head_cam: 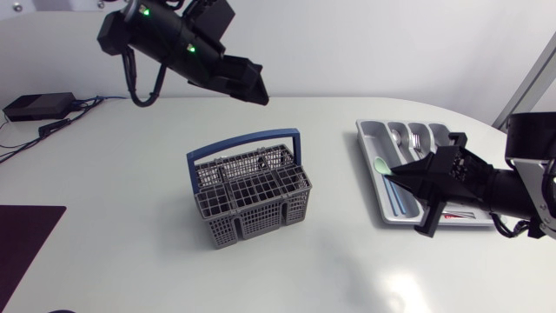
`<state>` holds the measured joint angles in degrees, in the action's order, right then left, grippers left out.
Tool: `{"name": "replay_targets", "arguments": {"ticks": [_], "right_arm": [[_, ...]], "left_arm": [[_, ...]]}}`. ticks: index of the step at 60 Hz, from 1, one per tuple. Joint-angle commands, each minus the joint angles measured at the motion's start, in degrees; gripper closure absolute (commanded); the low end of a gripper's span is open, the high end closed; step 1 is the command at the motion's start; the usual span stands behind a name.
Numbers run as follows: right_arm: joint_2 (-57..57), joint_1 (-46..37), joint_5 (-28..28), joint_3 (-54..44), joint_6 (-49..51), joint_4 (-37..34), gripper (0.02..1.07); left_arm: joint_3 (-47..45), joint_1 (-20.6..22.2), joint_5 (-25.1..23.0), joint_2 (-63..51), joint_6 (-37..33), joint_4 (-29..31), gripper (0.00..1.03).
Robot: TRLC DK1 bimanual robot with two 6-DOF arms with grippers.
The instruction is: Unload the cutlery basket into the drawer organizer.
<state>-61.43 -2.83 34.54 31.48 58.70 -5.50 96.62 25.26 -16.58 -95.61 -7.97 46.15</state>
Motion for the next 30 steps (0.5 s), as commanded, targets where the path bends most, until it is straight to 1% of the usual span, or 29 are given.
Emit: {"name": "replay_targets", "arguments": {"ticks": [1,6,12,15,23,30], "right_arm": [[-5.54,-6.84,4.04,0.07,11.09,-3.47,0.92],[-10.99,-12.37,6.41,1.56,19.61,-5.93,0.93],[-18.46,-18.97,8.26,6.4,31.3,-13.14,0.94],[-23.74,-22.83,8.35,10.7,38.07,-17.88,0.94],[-32.88,-28.46,8.08,20.46,48.27,-26.5,0.94],[-37.8,-31.1,6.32,25.64,53.89,-28.43,0.94]], "left_arm": [[-4.86,-2.23,0.23,3.42,-0.91,-1.59,0.06],[-8.99,-4.87,0.76,5.35,-1.17,-3.61,0.06],[-13.39,-7.85,0.76,7.2,-1.35,-5.55,0.06],[-15.85,-10.14,0.76,8.51,-1.35,-6.78,0.06],[-19.8,-12.07,0.93,11.33,-1.96,-7.92,0.06],[-23.23,-13.13,1.72,13.0,-2.49,-9.94,0.06]]}}
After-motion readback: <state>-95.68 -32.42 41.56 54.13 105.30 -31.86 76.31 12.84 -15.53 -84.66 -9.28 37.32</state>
